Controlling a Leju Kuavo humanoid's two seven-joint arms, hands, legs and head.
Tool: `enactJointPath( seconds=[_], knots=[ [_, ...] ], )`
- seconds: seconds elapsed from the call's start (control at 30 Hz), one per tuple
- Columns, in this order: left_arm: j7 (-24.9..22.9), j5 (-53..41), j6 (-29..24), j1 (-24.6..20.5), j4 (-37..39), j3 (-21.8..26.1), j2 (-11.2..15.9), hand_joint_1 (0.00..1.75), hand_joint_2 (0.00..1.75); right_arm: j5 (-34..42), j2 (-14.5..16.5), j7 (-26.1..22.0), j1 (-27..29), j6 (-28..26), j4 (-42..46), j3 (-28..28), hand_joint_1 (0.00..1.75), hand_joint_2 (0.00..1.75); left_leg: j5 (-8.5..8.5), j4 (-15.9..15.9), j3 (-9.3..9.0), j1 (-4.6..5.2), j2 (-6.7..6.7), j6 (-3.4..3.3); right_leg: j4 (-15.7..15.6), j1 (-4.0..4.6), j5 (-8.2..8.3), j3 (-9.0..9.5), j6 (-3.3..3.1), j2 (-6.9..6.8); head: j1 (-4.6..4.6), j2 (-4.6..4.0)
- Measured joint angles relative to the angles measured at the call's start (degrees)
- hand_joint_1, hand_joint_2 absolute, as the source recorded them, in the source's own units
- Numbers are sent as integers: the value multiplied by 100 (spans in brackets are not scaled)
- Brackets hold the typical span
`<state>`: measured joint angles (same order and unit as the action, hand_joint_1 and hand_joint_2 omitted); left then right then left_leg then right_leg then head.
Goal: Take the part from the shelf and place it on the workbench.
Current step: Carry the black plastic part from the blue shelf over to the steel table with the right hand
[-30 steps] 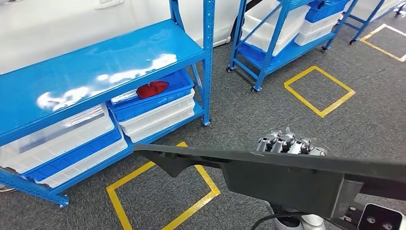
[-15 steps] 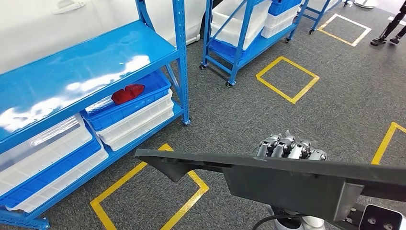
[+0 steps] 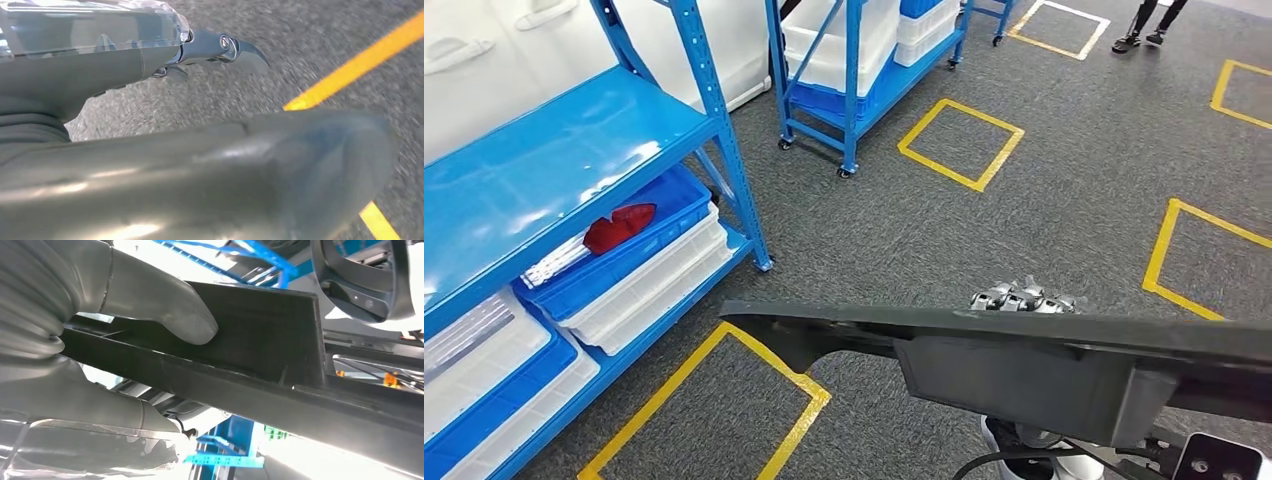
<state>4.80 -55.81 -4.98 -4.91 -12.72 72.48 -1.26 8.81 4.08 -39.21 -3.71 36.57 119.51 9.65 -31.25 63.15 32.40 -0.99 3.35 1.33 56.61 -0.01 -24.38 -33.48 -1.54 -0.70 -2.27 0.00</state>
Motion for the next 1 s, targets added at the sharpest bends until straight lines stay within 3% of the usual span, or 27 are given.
enactJointPath(
  seconds=[0.03,0.07,0.1,0.13,0.17,0.2,0.23,0.3,0.37,0.4,0.47,0.5,0.53,0.6,0.67,0.73,0.8,0.87,0.93,0.97,1.0],
  knots=[
    [8,-1,16,18,0,15,5,0,0,-53,16,1,20,-28,0,-7,175,175,9,163,109,-11,-168,8,19,8,-14,12,-10,165,0,0],
    [25,-2,40,38,0,30,12,0,0,-114,31,1,38,-74,-1,-15,175,175,40,183,168,-30,-420,14,74,17,-44,6,-2,359,0,0],
    [48,-2,70,52,0,42,20,0,0,-186,36,2,62,-128,-2,-20,175,175,154,87,178,-45,-559,12,136,18,-77,-13,27,539,0,0],
    [75,-2,103,50,0,44,29,0,0,-243,36,2,73,-184,-2,-22,175,175,389,-315,31,-52,-655,-6,192,11,-103,-36,72,678,0,0],
    [92,-1,120,43,0,45,39,0,0,-263,36,2,75,-215,-2,-24,175,175,409,-442,-21,-45,-718,-36,219,1,-110,-68,117,747,0,0],
    [101,2,130,33,0,46,47,0,0,-276,36,2,78,-232,-2,-25,175,175,421,-447,-25,-38,-661,-76,211,-15,-101,-84,152,800,0,0],
    [111,10,140,18,0,46,54,0,0,-282,36,1,79,-247,-3,-25,175,175,435,-467,-40,-34,-601,-116,225,-23,-106,-96,184,780,0,0],
    [150,51,158,5,0,51,59,0,0,-319,36,0,65,-267,-8,-22,175,175,462,-519,-69,-43,-471,-187,485,-22,-258,-226,240,517,1,0],
    [199,112,156,23,0,68,62,0,0,-358,35,-1,48,-269,-19,-13,175,175,455,-535,-86,-33,-331,-223,1145,-38,-575,-567,286,205,1,0],
    [216,136,148,37,0,82,63,0,0,-365,34,0,44,-267,-30,-8,175,175,445,-533,-89,-27,-257,-228,1497,-58,-702,-760,307,146,0,0],
    [237,159,138,51,0,117,63,0,0,-363,34,0,24,-264,-59,-4,175,175,417,-527,-103,-22,-112,-220,1746,-84,-683,-921,328,102,0,0],
    [245,155,144,49,0,131,61,0,0,-362,34,1,7,-266,-77,-3,175,175,401,-525,-119,-22,-46,-209,1565,-89,-535,-841,326,79,0,0],
    [252,143,152,44,0,140,56,0,0,-361,34,1,-10,-272,-91,-3,175,175,381,-525,-143,-22,12,-195,1212,-86,-334,-661,314,26,0,0],
    [238,119,166,39,0,145,39,0,0,-365,33,2,-30,-291,-111,1,175,175,338,-528,-198,-8,104,-147,482,-37,-81,-281,247,-192,0,0],
    [183,111,151,40,0,150,17,0,0,-371,30,2,-25,-317,-119,20,175,175,306,-543,-239,6,182,-80,208,25,-63,-151,165,-292,0,0],
    [128,111,128,40,0,162,-9,0,0,-376,27,1,-6,-347,-124,43,175,175,286,-578,-282,10,274,-10,186,41,-56,-151,94,-168,0,0],
    [106,134,108,33,0,178,-42,0,0,-354,26,0,9,-357,-130,67,175,175,186,-486,-274,0,154,43,109,18,-27,-102,22,-54,-1,0],
    [94,176,63,41,1,199,-76,0,0,-312,30,1,9,-334,-152,109,175,175,-126,96,0,-11,-144,61,58,12,-11,-63,-44,59,-1,0],
    [84,212,18,71,2,223,-103,0,0,-282,33,2,12,-308,-187,147,175,175,-423,875,420,-9,-286,61,60,39,-18,-57,-84,192,0,0],
    [84,221,8,83,2,233,-116,0,0,-275,34,2,17,-301,-205,158,175,175,-424,1076,559,-9,-300,58,65,51,-23,-52,-90,274,0,0],
    [91,223,8,89,2,238,-129,0,0,-272,34,2,18,-299,-219,165,175,175,-323,1079,604,-9,-306,51,72,57,-27,-45,-92,349,-1,0]
  ],
)
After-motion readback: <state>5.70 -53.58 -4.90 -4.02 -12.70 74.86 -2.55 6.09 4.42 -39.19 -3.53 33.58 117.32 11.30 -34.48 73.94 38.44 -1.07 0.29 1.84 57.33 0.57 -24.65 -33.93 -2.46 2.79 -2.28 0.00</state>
